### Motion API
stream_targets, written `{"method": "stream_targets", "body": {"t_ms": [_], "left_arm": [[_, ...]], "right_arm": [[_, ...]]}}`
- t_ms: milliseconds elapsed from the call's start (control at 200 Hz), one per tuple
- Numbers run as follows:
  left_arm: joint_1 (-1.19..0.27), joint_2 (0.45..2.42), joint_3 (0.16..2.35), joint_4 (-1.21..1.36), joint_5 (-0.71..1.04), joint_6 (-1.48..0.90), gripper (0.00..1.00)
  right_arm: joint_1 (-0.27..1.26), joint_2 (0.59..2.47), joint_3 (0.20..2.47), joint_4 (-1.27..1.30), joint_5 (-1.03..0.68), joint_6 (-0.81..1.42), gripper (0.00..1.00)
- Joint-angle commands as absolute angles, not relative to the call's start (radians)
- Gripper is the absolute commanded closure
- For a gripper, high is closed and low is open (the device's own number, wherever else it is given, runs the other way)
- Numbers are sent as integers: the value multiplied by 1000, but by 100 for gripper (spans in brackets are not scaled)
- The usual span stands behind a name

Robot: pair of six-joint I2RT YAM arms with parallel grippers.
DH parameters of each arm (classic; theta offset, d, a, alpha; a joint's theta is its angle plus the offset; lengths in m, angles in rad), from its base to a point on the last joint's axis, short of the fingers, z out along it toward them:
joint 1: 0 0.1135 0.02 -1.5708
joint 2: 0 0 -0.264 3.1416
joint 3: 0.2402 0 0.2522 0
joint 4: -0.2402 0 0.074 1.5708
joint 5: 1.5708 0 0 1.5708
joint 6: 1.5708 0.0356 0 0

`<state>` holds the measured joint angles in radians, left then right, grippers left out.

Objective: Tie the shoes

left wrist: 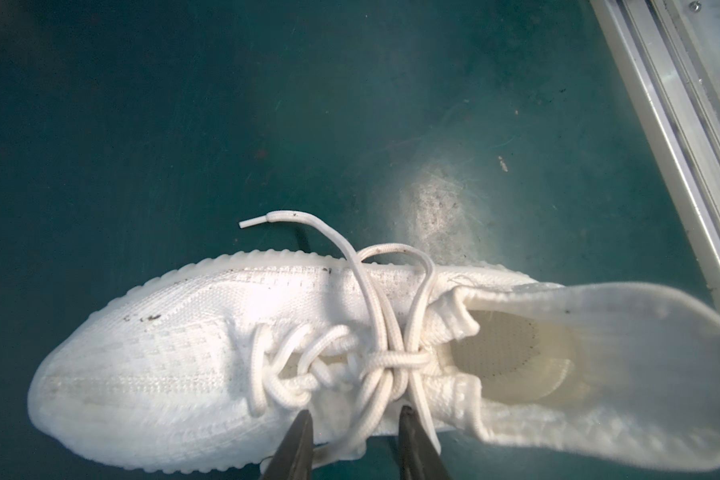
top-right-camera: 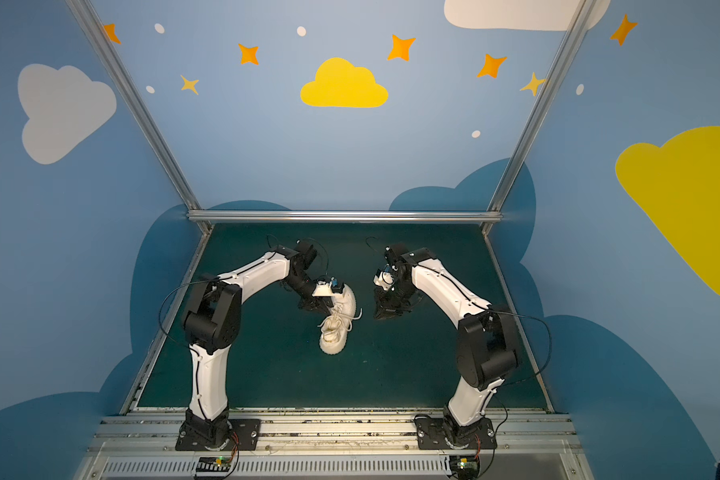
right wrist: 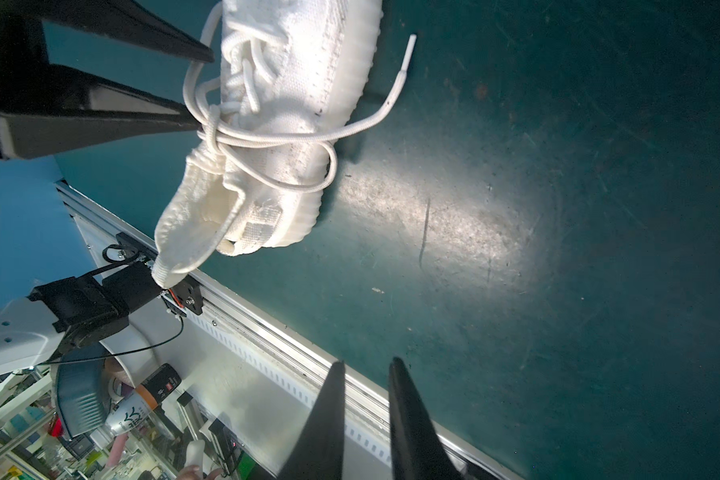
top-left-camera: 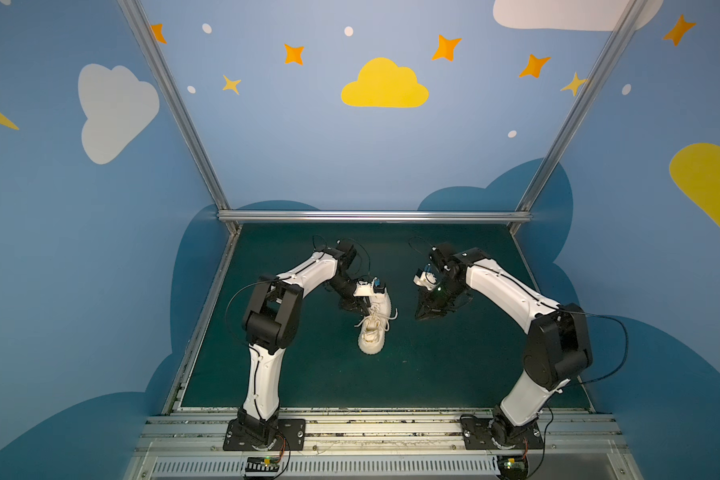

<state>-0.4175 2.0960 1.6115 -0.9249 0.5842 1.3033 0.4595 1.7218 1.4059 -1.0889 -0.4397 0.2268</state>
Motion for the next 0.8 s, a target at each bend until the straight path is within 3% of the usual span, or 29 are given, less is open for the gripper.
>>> {"method": "stream_targets", "body": {"t_ms": [0,150,401,796], "left_arm": [[-426,2107,1637,-928,587,1318,65],[-435,2110,1637,-920,580,1320,72],[-438,2110,1646,-938,595,1327,97],[-438,2091,1607,-932,607,1327,97]], "right_arm": [[457,1729,1403,-1102,-461,216,79],[460,1732,1399,-1085,-470,217,79],[476,1699,1264,-846,-621,237,74],[545,1792,1123,-435,-629,309,72]]}}
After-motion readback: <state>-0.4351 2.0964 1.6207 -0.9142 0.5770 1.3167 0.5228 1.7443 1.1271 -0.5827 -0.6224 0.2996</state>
